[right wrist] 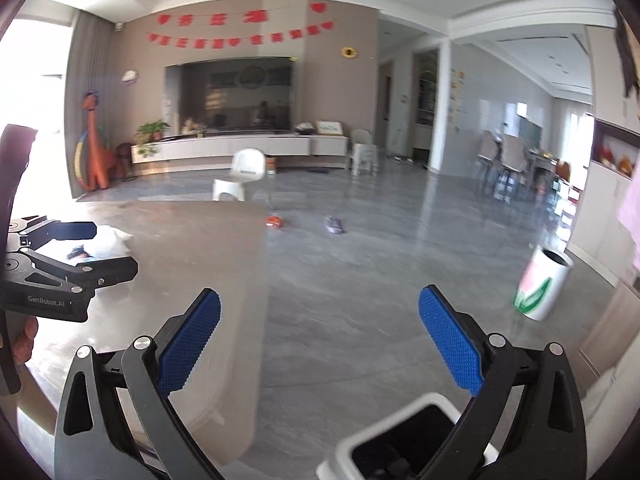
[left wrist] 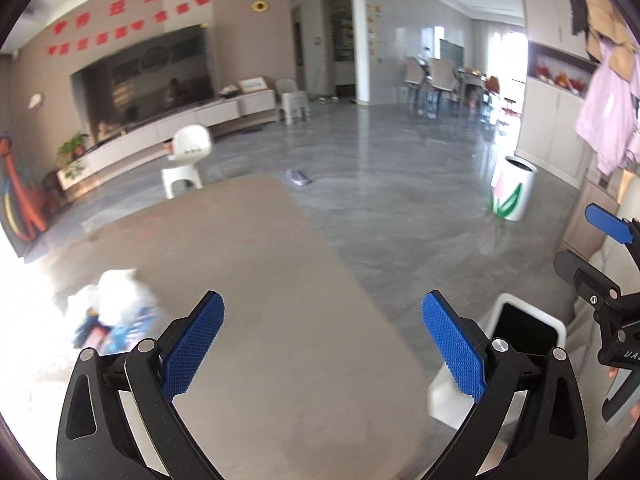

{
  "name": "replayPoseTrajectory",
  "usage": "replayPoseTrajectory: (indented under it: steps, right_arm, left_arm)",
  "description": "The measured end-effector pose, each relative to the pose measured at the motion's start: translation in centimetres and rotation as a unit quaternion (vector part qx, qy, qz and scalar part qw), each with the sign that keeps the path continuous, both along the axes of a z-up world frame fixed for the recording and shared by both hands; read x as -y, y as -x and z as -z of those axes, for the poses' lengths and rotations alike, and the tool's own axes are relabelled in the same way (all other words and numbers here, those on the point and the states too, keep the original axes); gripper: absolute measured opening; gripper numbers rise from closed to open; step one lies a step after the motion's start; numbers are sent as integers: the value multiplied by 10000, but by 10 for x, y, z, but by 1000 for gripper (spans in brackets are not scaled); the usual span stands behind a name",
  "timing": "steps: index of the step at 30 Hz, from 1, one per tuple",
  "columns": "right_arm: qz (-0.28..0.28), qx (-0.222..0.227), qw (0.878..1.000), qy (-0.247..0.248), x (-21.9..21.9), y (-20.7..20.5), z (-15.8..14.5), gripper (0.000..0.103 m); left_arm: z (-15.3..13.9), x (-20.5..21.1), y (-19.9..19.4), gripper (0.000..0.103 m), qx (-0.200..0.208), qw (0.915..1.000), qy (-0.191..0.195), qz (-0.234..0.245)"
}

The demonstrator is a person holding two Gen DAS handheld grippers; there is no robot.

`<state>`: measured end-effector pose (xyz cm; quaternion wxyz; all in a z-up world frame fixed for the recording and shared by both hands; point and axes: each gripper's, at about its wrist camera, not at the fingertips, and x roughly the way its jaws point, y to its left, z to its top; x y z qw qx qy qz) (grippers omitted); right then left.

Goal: Collect trash
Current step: 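Move both tools back to the remaining trash on the table, then grasp the white tissue with the left tool while the right tool grasps the clear plastic bag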

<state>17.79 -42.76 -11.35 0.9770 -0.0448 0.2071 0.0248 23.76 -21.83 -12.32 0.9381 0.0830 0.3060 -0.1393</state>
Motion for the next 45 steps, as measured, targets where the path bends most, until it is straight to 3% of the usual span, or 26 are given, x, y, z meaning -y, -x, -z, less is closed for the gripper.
replayPoseTrajectory:
  steps: [18,29,38,45]
  right_arm:
    - [-1353,-3,9908,-14,-162,-52,-17,99]
    - [-1816,-200,9831,-100,-248,-99,9,99]
    - [-2176,-257,9756,157,-303,-136,26,99]
    - [-2320,-377,9713,371,-319,-153,48,99]
  left_arm:
    - [-5,-160,-9,98,104,9925,6,-1220]
    - [10,-253,-46,98,19,9833,147,-1816]
    - [34,-291,-84,98,-133,9809,286,-1922]
    - [54,-301,-128,98,-215,9770,328,-2098]
